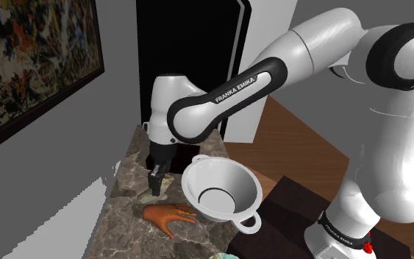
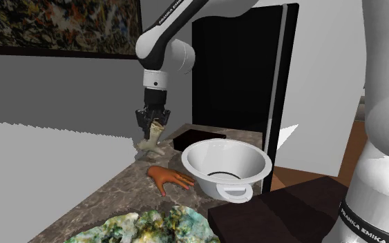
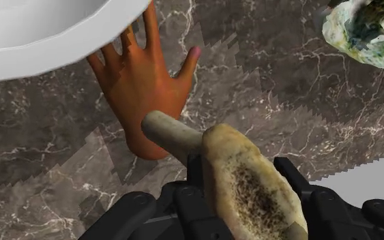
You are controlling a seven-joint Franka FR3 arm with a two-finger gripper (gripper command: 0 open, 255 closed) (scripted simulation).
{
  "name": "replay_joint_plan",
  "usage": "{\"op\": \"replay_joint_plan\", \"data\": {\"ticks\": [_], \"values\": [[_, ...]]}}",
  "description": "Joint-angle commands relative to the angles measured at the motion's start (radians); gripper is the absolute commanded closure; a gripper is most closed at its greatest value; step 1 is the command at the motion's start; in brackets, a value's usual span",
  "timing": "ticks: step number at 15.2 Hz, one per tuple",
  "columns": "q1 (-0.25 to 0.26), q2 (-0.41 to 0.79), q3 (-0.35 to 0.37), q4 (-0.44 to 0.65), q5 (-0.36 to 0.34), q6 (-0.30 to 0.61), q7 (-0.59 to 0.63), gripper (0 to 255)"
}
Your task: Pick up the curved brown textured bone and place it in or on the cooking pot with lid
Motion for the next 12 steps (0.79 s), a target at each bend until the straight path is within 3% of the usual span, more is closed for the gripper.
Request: {"op": "replay_joint_plan", "data": {"ticks": [1, 6, 7, 8, 12], "values": [[-0.029, -0.053, -0.002, -0.082, 0.026, 0.025, -0.047, 255], [-0.094, -0.188, -0.02, -0.26, 0.092, 0.055, -0.174, 255], [-0.079, -0.164, -0.012, -0.219, 0.081, 0.048, -0.146, 255], [-0.079, -0.164, -0.012, -0.219, 0.081, 0.048, -0.146, 0], [0.122, 0.004, -0.021, 0.018, -0.508, -0.113, 0.073, 0]]}}
